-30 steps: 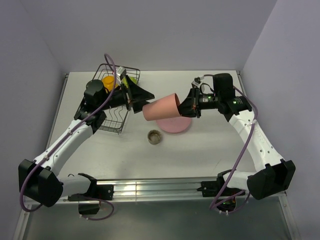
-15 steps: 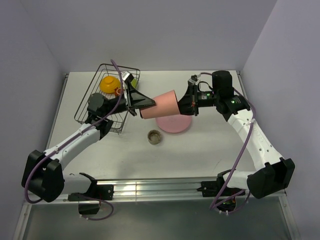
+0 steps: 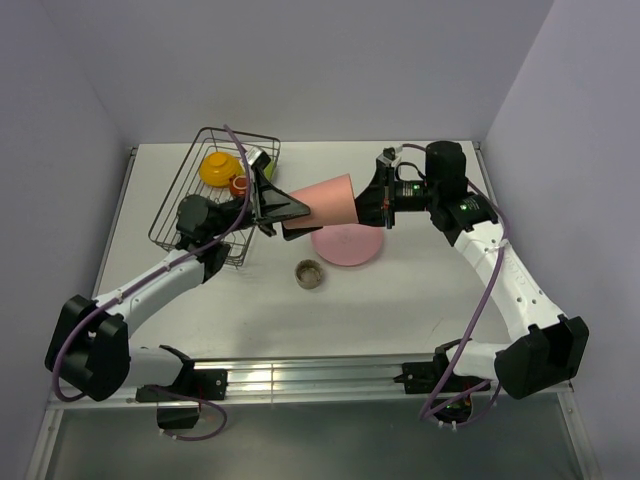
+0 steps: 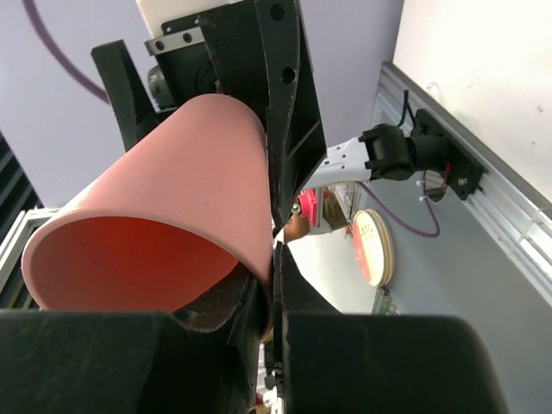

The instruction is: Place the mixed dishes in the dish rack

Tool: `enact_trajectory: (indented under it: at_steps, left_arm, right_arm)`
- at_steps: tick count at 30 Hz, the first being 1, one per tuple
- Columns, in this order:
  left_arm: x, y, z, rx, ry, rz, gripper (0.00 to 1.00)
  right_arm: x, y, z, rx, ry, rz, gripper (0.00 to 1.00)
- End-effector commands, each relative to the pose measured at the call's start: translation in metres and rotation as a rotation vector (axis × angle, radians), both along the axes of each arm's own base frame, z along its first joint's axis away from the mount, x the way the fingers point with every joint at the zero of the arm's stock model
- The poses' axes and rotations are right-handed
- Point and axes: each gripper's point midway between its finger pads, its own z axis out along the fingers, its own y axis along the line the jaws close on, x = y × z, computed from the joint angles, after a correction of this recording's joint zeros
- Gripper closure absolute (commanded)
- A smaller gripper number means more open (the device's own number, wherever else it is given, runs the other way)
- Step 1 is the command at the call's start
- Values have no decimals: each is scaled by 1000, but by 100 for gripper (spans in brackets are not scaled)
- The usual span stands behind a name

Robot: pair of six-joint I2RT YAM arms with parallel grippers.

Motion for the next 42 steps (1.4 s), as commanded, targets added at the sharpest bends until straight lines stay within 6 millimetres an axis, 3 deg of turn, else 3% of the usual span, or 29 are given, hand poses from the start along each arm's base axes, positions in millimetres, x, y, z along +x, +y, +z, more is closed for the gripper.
enact_trajectory:
  at_steps: [1,3,7,20,27,34,42]
  left_arm:
    - [-5,-1,25,1,-107,39,12]
    - [3,-5,16,62,-87,66,12]
    - [9,-7,19,107,-107,97,12]
    - [5,-4,19,40,-123,75,19]
    - [6,-3,17,25,-144,92,13]
    - [10,-2,24,21,-171,132,10]
    - [13,1,35,-4,-184,181,16]
  right_arm:
    - [3,-2,6,-28,-72,-32,100]
    - [2,-3,2,-46,-70,-30,100]
    - [-1,-5,-3,-57,-71,-33,100]
    - [-10,-5,-9,-42,-40,-13,100]
    - [-16,-4,-15,-49,8,-11,100]
    - [-18,-5,-19,-51,13,-18,100]
    - [-17,-5,-16,-46,4,-22,100]
